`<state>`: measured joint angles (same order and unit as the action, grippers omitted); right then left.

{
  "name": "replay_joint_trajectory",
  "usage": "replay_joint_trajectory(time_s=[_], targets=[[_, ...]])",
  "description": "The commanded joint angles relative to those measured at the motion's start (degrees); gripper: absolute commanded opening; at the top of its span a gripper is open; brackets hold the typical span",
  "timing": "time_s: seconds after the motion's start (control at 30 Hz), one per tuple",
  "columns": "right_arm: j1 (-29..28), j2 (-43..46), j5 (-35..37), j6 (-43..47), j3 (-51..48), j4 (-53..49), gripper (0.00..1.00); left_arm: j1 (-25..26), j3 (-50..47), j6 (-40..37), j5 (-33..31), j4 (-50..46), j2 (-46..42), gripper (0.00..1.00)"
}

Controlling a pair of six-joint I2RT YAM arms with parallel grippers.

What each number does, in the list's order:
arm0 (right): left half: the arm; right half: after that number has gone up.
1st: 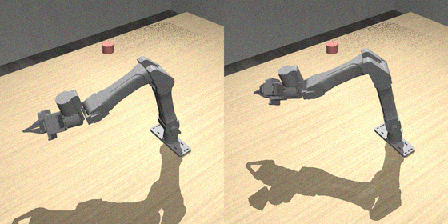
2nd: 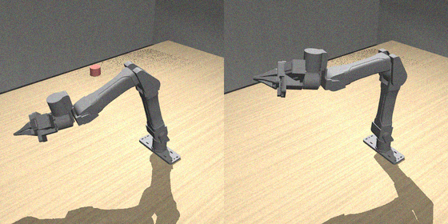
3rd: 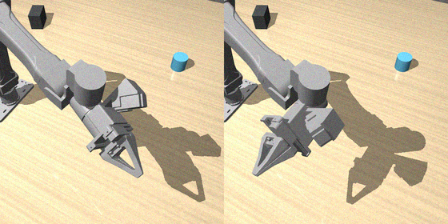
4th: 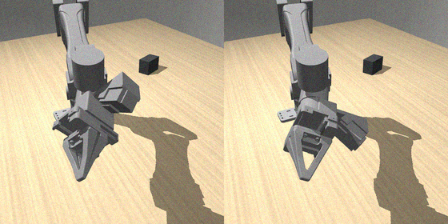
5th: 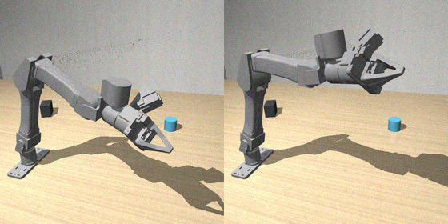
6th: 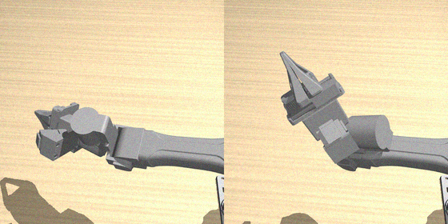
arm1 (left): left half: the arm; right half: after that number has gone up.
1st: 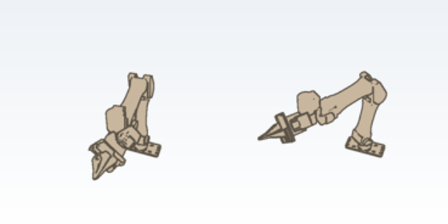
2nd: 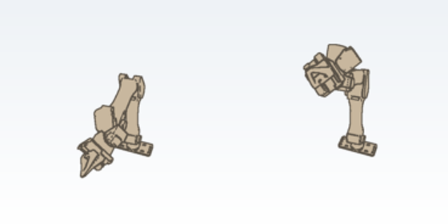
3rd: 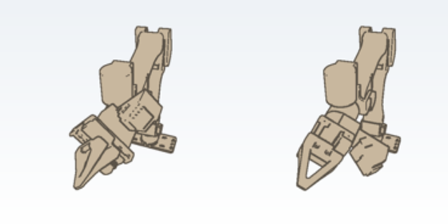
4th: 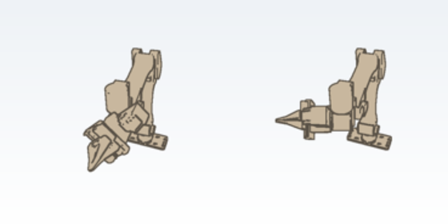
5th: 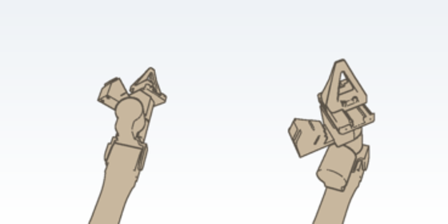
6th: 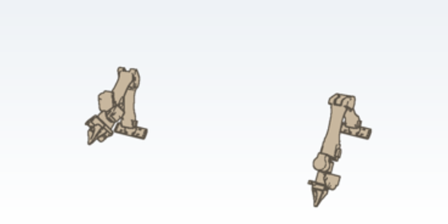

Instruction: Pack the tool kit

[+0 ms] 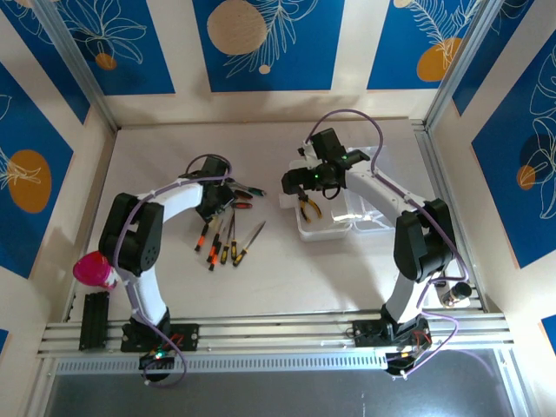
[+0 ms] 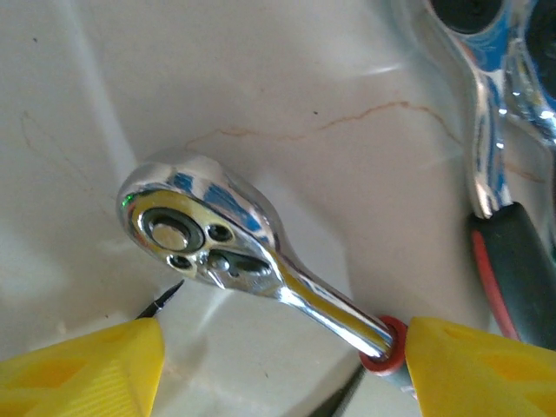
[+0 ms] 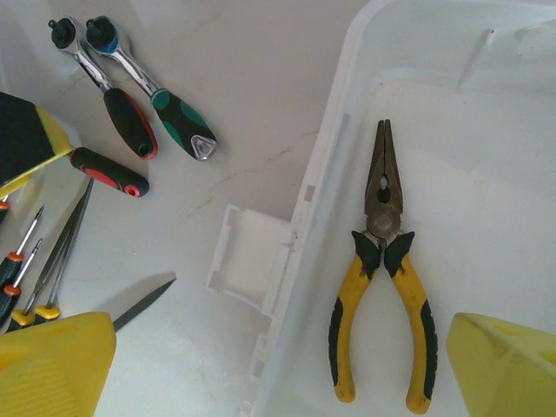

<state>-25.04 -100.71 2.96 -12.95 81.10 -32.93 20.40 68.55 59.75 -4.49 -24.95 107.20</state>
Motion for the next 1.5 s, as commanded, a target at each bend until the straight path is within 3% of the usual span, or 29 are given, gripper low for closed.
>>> replay_joint_trajectory(time_s=[0.0, 0.17, 0.57, 0.77, 1.03, 1.23, 1.47], targets=[[0.46, 1.83, -1.96, -0.13, -1.14, 0.99, 0.98, 0.16, 2.86, -0.02, -2.99, -2.01, 2.20, 0.71], [0.95, 2.04, -2.33, -0.21, -1.98, 1.33, 0.98, 0.12, 5.63, -2.33, -4.19, -3.08, 5.18, 0.63], [1.51, 1.97, -2.44, -0.06, -1.87, 0.86, 0.98, -0.43, 9.62, -7.08, -2.91, -3.25, 11.09, 0.18], [1.54, 2.12, -2.09, 0.18, -1.17, -0.07, 0.98, -0.45, 9.19, -9.61, -3.07, -2.88, 10.36, 0.01], [1.22, 3.06, -1.38, 0.23, -0.41, -1.60, 0.97, -0.45, 5.58, -15.25, -2.30, -0.96, 6.84, 0.00], [0.74, 4.06, -0.76, 0.47, 0.56, -3.15, 0.97, -0.45, -0.77, -21.42, -2.08, 4.82, -0.97, 0.00], [0.25, 5.31, -1.73, 0.14, 0.85, -3.55, 0.98, -0.45, -1.04, -27.60, -3.42, 3.60, -8.89, 0.00]])
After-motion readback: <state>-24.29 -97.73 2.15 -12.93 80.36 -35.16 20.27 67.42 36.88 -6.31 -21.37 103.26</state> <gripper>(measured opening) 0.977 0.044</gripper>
